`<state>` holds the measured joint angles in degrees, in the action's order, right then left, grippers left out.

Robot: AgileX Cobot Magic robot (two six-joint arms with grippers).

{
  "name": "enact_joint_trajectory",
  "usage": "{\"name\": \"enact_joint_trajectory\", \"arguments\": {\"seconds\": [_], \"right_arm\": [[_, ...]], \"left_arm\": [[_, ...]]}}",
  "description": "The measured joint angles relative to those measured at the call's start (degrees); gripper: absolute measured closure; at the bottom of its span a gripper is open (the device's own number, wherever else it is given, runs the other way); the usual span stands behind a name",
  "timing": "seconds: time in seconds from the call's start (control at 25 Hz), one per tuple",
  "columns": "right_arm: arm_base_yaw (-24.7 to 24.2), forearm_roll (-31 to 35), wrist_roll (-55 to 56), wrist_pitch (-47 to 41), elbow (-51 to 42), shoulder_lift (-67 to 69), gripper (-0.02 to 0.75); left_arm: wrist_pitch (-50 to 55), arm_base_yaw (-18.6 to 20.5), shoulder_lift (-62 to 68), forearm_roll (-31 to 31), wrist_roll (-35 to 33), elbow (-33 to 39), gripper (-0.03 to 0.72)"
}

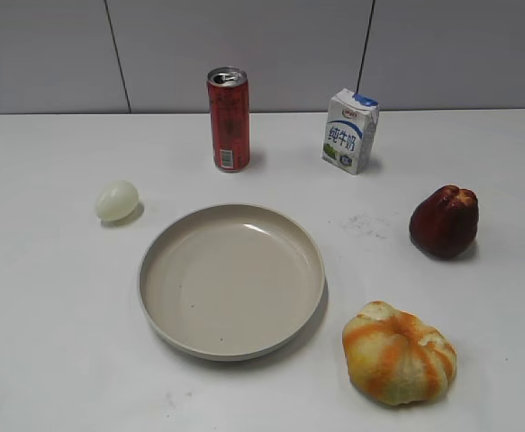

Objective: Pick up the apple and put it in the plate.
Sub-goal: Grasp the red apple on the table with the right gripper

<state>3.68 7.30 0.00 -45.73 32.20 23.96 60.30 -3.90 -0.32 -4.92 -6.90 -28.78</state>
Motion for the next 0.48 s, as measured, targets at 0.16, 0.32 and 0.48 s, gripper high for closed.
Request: {"name": "enact_joint_trajectory", "arguments": {"seconds": [0.16,0.32,0.48], "right_arm": [[0.0,1.78,0.72,0.47,4.02,11.45,0.146],[0.0,2.29,0.72,0.74,8.72,23.57,0.146],[0.0,3.56,0.79,0.91,14.4,35.25,0.146]], "left_arm": [[0.0,0.0,0.0,0.0,0.0,0.0,0.197],[0.0,0.0,0.0,0.0,0.0,0.0,0.197],[0.0,0.0,0.0,0.0,0.0,0.0,0.197]]}}
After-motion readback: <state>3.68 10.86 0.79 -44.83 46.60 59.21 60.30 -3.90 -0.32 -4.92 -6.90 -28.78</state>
